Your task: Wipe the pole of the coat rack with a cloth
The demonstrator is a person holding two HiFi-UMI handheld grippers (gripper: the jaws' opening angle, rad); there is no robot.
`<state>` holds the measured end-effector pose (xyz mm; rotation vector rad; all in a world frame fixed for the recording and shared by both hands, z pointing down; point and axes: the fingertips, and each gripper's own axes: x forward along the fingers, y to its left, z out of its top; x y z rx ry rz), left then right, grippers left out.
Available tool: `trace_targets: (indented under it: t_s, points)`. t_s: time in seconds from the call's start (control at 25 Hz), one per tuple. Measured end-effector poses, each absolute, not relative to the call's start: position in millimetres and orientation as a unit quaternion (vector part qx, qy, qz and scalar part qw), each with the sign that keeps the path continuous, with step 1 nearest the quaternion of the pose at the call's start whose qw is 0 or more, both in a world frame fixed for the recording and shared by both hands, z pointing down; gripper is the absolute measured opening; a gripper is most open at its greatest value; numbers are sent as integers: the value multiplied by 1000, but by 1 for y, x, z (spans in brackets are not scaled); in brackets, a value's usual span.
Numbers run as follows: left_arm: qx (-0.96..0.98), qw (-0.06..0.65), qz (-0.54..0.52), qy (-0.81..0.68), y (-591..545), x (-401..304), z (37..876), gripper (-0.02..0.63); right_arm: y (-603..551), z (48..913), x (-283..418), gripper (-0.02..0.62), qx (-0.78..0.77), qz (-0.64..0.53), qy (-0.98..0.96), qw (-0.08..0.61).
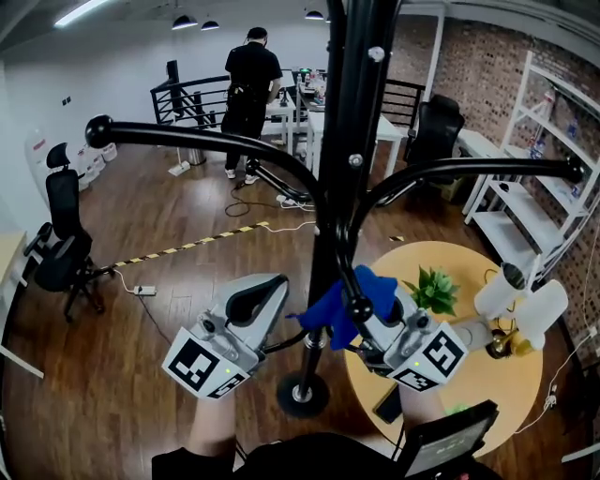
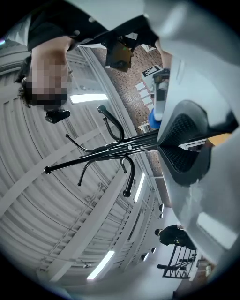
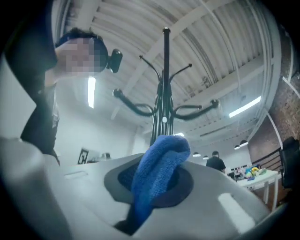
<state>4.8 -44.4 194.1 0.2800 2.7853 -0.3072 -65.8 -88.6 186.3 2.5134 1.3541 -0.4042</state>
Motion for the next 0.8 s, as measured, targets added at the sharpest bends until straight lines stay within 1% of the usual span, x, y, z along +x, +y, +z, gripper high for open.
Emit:
trace_targets:
  t_s: [0.16,0.32,0.48,0.64,0.8]
  points:
    - [106,168,-123,972,-45,14,184,-6,-91,97,-73,21,837,-206,463,206]
    - [112,175,-134,969,-46,24,176,-6,-113,30,-85,21,808,-227,465,281]
    - [108,179,-140,968,-46,24,171,-6,-148,-1,-94,21,779,-226,476,339]
    - [94,185,-144,968,-48,15,167,-6,-194,-31,-122,21,730,-259,503,384]
    - [82,189,-140,969,-51,8,169,-6,-214,-43,-135,21,712,-263,514,400]
